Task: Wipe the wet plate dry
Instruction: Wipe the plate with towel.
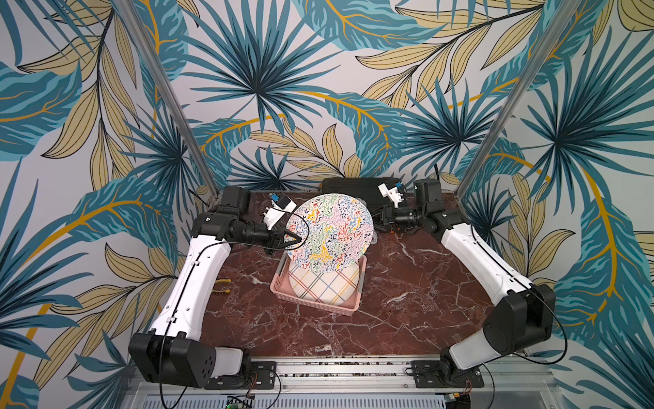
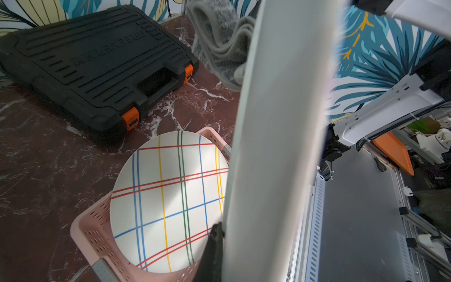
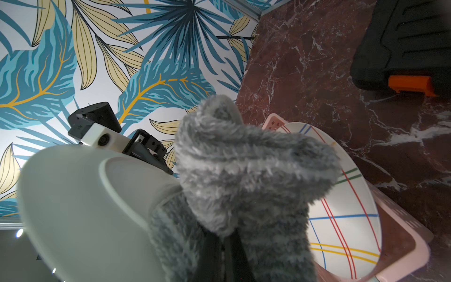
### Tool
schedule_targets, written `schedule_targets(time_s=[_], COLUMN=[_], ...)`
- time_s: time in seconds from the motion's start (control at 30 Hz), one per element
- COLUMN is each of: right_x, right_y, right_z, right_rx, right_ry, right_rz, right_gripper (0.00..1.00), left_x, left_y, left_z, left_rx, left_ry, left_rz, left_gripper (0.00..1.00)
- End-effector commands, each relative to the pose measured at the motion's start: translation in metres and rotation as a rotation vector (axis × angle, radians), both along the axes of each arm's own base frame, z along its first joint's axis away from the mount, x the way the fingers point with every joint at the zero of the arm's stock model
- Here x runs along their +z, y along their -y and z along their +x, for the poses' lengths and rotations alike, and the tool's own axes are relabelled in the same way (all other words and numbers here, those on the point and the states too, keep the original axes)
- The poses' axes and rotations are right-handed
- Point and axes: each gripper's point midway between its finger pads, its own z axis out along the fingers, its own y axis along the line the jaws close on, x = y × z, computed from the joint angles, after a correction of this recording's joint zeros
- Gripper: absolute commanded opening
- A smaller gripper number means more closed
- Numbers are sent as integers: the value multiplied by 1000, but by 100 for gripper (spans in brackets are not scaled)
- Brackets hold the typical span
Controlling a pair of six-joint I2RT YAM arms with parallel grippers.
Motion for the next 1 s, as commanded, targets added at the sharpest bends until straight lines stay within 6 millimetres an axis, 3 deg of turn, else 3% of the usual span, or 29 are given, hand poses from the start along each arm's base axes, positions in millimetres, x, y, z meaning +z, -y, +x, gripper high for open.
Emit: schedule_targets(time_s=[0.0, 0.2, 0.5, 0.97], right_x=[9, 5, 2, -10], right_y=[-7, -6, -11, -31], right_z=[-20, -15, -12, -22], right_rx=[52, 8, -55, -208], right_ry=[4, 6, 106, 463], right_rz=[40, 60, 33, -276], right_gripper=[0, 0, 0, 0], left_x=[29, 15, 1, -26], left_y=[-7, -10, -5, 3], left_z=[30, 48, 59, 69], left_rx=[99, 174, 220, 281], left_ry=[77, 23, -164, -497], left_rz=[-72, -88, -194, -306], left_gripper=[0, 0, 0, 0])
